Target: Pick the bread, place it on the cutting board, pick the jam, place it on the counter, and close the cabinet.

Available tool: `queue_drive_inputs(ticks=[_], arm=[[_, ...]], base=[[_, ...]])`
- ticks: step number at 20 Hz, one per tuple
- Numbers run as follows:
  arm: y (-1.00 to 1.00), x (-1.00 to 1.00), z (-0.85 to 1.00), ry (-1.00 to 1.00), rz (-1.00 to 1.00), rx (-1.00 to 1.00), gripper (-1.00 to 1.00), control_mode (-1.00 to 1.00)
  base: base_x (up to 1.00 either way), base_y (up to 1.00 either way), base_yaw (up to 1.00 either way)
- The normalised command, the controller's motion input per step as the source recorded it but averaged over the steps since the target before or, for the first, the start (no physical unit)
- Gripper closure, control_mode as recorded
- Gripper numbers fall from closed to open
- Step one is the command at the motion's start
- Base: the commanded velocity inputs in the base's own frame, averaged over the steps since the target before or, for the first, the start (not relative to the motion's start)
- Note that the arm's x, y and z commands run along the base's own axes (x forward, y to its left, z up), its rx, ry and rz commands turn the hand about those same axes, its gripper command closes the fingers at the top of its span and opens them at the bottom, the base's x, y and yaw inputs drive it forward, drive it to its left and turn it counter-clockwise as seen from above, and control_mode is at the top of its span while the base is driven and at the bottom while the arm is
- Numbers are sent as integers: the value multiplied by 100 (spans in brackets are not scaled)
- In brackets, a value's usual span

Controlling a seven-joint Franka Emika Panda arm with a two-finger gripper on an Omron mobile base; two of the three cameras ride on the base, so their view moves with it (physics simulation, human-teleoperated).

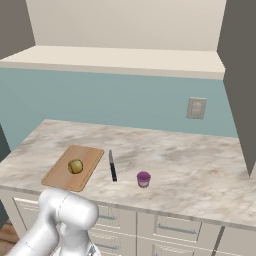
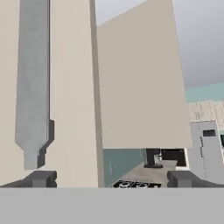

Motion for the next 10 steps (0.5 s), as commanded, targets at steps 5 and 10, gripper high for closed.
queue_drive_inputs(ticks=[5, 10], arm=[[-41, 27, 0, 0, 0, 0, -100, -100], [-36, 35, 0, 0, 0, 0, -100, -100]], base=[[0, 0, 0], [0, 0, 0]])
